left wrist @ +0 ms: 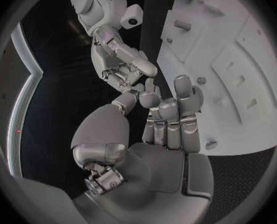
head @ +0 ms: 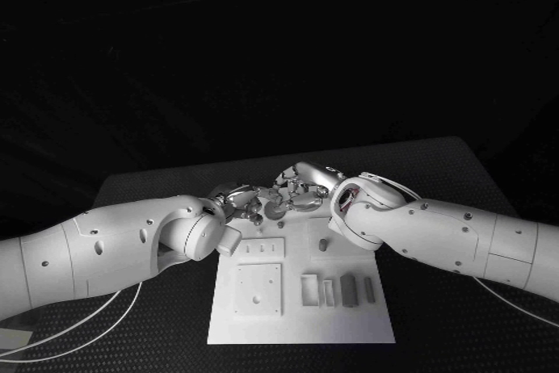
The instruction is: Assemble the parts on the task board
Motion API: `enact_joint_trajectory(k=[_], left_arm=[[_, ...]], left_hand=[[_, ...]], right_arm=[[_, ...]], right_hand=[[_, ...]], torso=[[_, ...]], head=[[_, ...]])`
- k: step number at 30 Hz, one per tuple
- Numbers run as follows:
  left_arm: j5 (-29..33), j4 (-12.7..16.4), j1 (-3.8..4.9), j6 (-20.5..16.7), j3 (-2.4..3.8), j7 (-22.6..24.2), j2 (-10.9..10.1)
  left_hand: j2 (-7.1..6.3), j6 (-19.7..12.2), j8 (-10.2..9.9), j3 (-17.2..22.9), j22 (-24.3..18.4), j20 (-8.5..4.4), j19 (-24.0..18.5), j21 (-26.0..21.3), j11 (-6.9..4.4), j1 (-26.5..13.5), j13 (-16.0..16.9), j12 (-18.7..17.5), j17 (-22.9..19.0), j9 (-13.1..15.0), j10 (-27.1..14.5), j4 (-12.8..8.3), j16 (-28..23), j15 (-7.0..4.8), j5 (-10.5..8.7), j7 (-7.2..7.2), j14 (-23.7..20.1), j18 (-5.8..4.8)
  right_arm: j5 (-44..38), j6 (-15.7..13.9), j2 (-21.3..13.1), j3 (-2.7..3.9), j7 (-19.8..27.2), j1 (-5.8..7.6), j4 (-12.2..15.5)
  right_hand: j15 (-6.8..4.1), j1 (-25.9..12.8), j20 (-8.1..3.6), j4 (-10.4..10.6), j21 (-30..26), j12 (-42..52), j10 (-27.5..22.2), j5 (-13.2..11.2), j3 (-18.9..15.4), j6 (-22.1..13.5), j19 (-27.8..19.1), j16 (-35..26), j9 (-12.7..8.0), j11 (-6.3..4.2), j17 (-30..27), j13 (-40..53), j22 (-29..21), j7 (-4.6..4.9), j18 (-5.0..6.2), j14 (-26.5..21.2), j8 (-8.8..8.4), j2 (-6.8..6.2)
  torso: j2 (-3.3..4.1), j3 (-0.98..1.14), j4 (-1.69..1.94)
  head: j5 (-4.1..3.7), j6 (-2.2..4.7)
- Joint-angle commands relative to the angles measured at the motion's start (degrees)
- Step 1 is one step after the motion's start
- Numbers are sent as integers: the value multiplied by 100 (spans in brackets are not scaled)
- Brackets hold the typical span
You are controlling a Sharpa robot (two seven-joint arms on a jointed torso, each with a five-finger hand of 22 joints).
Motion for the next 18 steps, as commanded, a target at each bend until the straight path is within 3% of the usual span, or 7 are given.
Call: enact_joint_trajectory(k=[1, 18], left_arm=[[26, 22, 4, 186, 2, 90, 6], [46, 14, 4, 433, 0, 53, 9]], left_hand=[[26, 989, 20, 8, 78, -40, -8, -38, -51, 23, -3, -11, -8, 7, -105, 18, 32, -111, 20, -141, -104, -73], [31, 983, 17, -11, 81, -38, -19, -48, -48, 16, -1, -11, -8, 2, -120, 26, 35, -107, 10, -137, -122, -78]], right_arm=[[-177, -18, 16, -1, 4, -5, -9], [-346, -156, 45, -1, -67, -25, -23]], right_hand=[[-54, 7, -18, -49, -6, 31, 12, 19, -4, 187, 46, 3, 36, -55, -4, -8, 10, 74, 455, 2, 51, 42], [-256, 370, -80, -96, 31, 124, 91, 20, 10, 656, 87, 17, 420, -266, -12, -65, 59, -146, 455, 71, 421, 335]], torso=[[0, 0, 5], [-1, 1, 0]], head=[[4, -4], [22, -22]])
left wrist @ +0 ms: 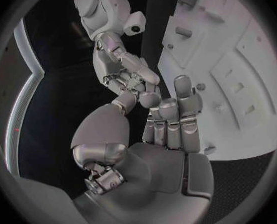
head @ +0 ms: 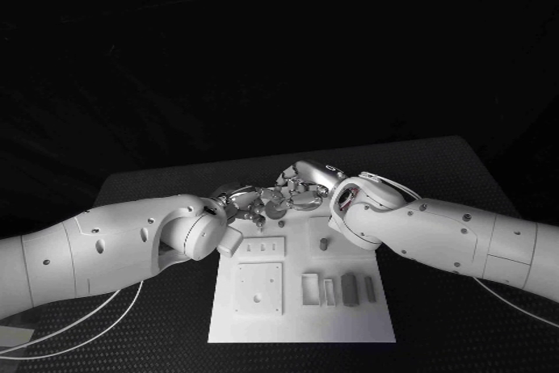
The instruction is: Assemble the parts on the task board
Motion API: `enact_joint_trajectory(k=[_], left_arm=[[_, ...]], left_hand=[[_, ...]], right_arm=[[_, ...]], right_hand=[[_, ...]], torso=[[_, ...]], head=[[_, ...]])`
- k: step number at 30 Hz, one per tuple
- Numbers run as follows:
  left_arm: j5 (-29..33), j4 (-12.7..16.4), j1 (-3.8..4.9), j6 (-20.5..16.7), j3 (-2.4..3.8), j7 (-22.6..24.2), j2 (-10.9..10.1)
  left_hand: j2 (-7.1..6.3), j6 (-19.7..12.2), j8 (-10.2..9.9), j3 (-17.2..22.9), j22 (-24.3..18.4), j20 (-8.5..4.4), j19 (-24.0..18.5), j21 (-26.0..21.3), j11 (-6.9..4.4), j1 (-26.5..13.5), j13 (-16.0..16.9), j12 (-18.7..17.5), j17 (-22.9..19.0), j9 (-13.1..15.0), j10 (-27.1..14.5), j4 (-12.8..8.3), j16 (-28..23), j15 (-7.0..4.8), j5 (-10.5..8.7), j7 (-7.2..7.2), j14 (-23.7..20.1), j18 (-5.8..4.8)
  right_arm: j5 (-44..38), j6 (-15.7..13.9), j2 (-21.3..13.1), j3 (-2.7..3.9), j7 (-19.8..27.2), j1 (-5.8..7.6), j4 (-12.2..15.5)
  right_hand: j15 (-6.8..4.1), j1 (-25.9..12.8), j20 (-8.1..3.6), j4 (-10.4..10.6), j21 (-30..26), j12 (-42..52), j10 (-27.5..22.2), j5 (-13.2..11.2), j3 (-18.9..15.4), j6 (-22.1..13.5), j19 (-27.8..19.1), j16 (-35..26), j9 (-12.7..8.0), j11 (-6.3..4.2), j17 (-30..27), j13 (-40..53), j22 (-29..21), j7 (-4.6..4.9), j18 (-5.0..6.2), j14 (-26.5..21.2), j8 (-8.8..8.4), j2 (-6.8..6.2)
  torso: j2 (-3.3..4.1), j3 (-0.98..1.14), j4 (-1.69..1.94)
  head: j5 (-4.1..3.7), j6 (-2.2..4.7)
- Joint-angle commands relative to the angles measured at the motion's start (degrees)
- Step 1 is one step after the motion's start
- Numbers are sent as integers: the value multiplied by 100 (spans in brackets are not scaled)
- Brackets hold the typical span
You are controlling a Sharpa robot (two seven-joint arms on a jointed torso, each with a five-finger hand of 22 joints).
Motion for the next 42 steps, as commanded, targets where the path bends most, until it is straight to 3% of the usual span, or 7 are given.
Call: enact_joint_trajectory(k=[1, 5, 18, 42], left_arm=[[36, 13, 6, 176, 5, 61, 9], [37, 14, 6, 217, 4, 51, 7], [34, -22, 6, 328, -2, -17, -4], [-167, -56, 4, 561, -11, -83, -10]], left_hand=[[25, 983, 39, -3, 82, -49, -8, -27, -71, 10, -1, -11, -9, 3, -96, 19, 35, -111, 8, -137, -115, -78], [25, 983, 39, -5, 82, -49, -8, -27, -71, 11, -1, -10, -9, 2, -97, 20, 36, -110, 6, -137, -116, -78], [14, 972, 34, -21, 85, -48, -15, -34, -67, 5, 1, -10, -9, -3, -110, 27, 37, -109, -9, -133, -131, -81], [8, 939, 18, -33, 90, -45, -42, -56, -57, 19, 1, -17, -13, -17, -156, 42, 37, -104, -44, -122, -171, -82]], right_arm=[[-135, -55, 7, -1, -12, -9, 2], [-141, -68, 1, -1, -14, -11, -1], [-144, -138, -41, -1, 24, -14, -3], [-148, -157, -108, -1, 28, -14, -69]], right_hand=[[-43, 99, -30, -25, 31, 35, 0, 21, 8, 135, 28, 16, 64, -37, -7, -11, 29, 77, 420, -3, 46, 52], [-59, 167, -36, -28, 32, 35, -2, 21, 11, 157, 21, 12, 127, -53, -7, -25, 38, 60, 420, -3, 74, 154], [-71, 241, -40, -30, 36, 42, -5, 22, 6, 184, 4, 11, 216, -66, -3, -42, 55, 46, 420, -7, 100, 283], [-76, 254, -40, -33, 39, 43, -6, 21, -2, 188, -2, 10, 241, -71, -3, -47, 60, 41, 420, -7, 102, 293]], torso=[[-1, 1, -3], [2, 4, -3], [-2, 4, -2], [0, 3, -4]], head=[[3, -4], [2, -9], [4, -26], [4, -44]])
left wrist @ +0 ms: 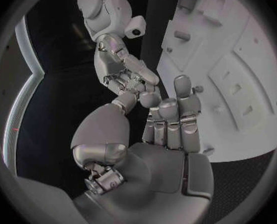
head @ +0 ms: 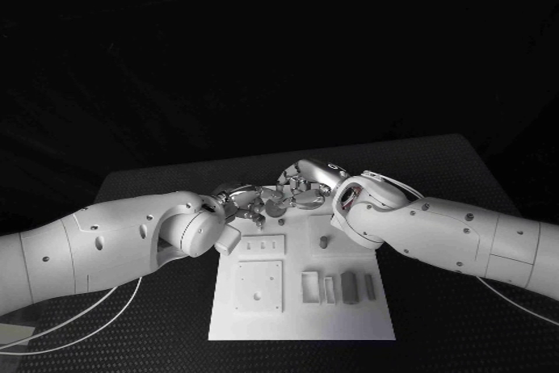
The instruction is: Assemble the parts on the task board
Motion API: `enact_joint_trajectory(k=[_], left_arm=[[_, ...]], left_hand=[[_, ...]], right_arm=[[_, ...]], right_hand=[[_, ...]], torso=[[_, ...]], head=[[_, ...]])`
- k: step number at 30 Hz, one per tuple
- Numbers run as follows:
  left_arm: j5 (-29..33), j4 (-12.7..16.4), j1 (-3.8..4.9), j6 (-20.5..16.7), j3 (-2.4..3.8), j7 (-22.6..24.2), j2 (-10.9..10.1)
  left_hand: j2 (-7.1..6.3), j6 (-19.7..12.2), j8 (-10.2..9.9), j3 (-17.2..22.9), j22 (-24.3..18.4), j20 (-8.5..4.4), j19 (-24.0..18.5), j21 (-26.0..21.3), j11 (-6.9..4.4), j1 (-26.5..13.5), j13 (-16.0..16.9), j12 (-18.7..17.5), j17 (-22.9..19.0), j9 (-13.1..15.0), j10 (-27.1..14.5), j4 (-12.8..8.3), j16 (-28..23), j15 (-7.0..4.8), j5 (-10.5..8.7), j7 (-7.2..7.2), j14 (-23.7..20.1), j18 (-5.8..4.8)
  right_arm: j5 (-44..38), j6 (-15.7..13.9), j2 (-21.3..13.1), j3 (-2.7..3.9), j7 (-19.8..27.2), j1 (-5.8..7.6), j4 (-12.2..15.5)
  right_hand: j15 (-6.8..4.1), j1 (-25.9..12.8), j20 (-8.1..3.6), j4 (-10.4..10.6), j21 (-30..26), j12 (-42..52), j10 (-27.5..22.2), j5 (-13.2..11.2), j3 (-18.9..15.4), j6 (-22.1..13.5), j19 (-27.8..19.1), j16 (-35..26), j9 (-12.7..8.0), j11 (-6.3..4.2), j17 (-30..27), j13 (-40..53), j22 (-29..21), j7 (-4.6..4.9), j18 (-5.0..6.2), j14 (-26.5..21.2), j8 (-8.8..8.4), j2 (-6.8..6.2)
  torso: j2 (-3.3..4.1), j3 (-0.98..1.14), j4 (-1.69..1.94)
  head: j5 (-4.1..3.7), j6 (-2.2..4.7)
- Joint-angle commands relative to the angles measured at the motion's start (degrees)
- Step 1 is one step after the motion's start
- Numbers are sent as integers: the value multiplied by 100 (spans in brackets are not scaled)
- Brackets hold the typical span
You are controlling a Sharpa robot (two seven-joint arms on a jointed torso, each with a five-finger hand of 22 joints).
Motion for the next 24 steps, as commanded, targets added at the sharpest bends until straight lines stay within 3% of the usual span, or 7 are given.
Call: enact_joint_trajectory(k=[1, 20, 24], left_arm=[[-117, 24, -5, 245, -9, -11, -2], [-159, 9, -6, 232, -12, 1, -7], [-219, -9, -6, 214, -12, -7, -12]], left_hand=[[18, 939, 36, -9, 88, -22, -18, -34, -62, 30, 1, -17, -8, 18, -113, 33, 37, -86, -20, -122, -132, -82], [27, 940, 37, -8, 90, -22, -21, -36, -61, 40, 2, -15, -8, 17, -117, 33, 40, -85, -24, -121, -137, -82], [34, 942, 38, -8, 90, -22, -21, -36, -61, 45, 2, -14, -9, 17, -119, 33, 41, -84, -24, -122, -138, -82]], right_arm=[[-61, -91, -46, 8, -85, 7, -60], [-44, 35, -104, 8, -34, 7, -59], [-41, 76, -160, 8, -43, 7, -68]], right_hand=[[-37, -7, -51, -2, 39, 21, -7, 20, 28, 117, -8, 10, -4, -31, -4, -8, 63, 111, 337, -10, 7, 48], [-35, -3, -50, 0, 36, 18, -12, 20, 5, 92, -18, 1, 20, -28, -6, -18, 67, 115, 337, -17, -9, 5], [-14, 1, -42, 0, 13, -4, -58, 20, -27, -1, -49, -23, 31, -3, -12, -32, 63, 141, 337, -49, -67, -66]], torso=[[2, 1, -3], [2, 3, -6], [4, 1, -3]], head=[[2, -2], [12, -9], [12, -12]])
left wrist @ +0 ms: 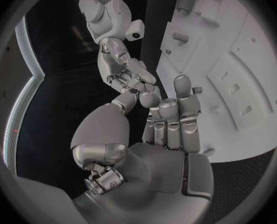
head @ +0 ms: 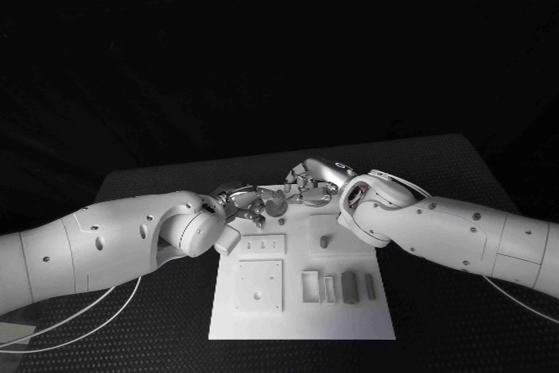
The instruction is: Assemble the parts on the task board
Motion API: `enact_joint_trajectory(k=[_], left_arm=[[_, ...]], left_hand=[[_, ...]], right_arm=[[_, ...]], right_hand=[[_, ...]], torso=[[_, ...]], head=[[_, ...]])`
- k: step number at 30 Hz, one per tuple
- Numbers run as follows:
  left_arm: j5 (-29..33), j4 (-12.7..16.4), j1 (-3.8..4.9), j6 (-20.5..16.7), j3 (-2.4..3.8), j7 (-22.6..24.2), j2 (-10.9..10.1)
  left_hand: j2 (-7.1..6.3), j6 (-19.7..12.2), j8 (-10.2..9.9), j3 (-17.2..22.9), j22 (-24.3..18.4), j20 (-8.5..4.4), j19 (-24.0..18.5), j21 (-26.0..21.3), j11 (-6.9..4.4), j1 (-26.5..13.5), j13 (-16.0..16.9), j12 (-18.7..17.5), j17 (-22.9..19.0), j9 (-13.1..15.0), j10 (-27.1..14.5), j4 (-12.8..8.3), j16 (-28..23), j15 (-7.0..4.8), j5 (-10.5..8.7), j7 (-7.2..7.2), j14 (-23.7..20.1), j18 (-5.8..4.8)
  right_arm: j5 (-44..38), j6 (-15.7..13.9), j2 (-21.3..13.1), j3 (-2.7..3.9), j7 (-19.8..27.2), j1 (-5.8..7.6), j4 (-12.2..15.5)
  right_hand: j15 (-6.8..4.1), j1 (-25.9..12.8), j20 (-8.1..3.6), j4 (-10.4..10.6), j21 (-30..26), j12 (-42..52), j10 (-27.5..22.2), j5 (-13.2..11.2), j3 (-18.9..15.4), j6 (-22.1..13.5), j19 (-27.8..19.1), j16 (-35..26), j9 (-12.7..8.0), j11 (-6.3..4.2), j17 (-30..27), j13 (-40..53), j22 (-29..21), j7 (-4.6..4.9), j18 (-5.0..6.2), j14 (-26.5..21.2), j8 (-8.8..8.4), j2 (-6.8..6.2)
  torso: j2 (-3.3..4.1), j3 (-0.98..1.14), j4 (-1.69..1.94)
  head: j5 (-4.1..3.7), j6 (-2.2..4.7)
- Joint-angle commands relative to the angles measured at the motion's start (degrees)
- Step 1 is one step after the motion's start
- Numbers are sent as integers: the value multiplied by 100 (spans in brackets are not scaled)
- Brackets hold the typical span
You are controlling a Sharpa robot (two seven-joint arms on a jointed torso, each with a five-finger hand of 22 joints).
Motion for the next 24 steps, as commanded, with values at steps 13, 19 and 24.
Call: enact_joint_trajectory(k=[13, 19, 24], left_arm=[[-1060, -228, 4, 743, -1, -955, -56], [-1741, -295, 25, 1255, 1, -1847, -26], [-2216, -437, 77, 1860, 2, -2514, 49]], left_hand=[[191, 928, 36, -35, 102, -21, -45, -60, -59, 51, 5, -10, -18, 17, -156, 62, 28, -76, -463, -117, -178, -82], [192, 936, 64, -40, 109, -22, -49, -60, -63, 76, 8, 1, -21, 34, -159, 31, 39, -76, -390, -122, -184, -82], [197, 930, 90, -50, 111, -7, -79, -74, -59, 75, -5, -12, -37, 48, -178, 10, 32, -60, -255, -120, -204, -82]], right_arm=[[366, -163, -383, 104, -25, 106, -333], [772, -135, -410, 128, 3, 311, -611], [1070, -130, -396, 242, 103, 420, -856]], right_hand=[[184, 154, 39, -4, -86, -76, -209, 20, -55, -492, -133, -83, -84, 182, -18, -86, 39, 280, 333, -146, -372, -222], [200, 81, 60, 8, -90, -72, -212, 19, -84, -488, -127, -83, -88, 196, -18, -98, 36, 294, 333, -148, -385, -207], [202, 70, 64, 8, -92, -70, -213, 19, -85, -484, -126, -82, -88, 198, -18, -101, 36, 295, 333, -148, -388, -197]], torso=[[-4, 5, -9], [1, 10, -6], [2, 14, -4]], head=[[18, -29], [9, -56], [3, -92]])
